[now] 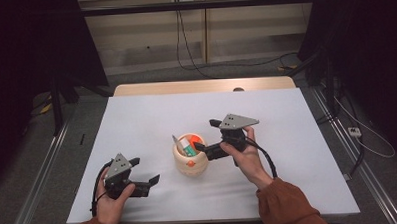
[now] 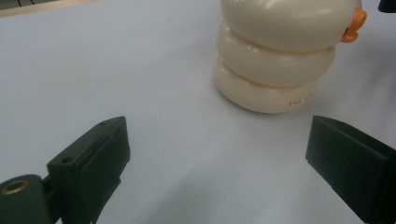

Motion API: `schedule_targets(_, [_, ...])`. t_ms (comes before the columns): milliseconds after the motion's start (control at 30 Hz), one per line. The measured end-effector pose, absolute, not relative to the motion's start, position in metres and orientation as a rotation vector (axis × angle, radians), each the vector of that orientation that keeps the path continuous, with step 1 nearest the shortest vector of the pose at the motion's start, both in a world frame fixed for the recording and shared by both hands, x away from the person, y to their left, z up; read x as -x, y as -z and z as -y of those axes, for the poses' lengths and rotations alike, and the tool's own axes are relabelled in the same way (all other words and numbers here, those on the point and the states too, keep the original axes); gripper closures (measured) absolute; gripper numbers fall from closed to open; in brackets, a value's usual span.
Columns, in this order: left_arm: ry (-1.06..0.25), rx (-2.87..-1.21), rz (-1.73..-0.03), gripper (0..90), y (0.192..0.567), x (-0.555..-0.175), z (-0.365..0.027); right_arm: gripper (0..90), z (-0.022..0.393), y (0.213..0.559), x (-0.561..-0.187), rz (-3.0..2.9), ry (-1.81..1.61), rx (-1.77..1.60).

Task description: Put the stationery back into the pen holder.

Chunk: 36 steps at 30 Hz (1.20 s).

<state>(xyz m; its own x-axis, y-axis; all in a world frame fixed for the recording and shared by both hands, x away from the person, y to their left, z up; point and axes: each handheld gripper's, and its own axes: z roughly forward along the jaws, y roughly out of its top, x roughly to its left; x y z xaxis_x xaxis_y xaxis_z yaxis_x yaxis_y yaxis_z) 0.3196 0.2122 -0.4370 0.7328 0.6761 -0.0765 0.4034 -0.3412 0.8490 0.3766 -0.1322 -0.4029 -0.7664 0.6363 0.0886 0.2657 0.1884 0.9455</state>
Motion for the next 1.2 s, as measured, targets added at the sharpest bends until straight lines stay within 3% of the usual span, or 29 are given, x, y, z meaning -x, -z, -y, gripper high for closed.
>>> schedule_targets(1200, [-0.370,-1.934,-0.846,6.1,0.437,-0.321,-0.215,4.7,0.177,0.408,-0.352,-2.082,-1.456,-0.979])
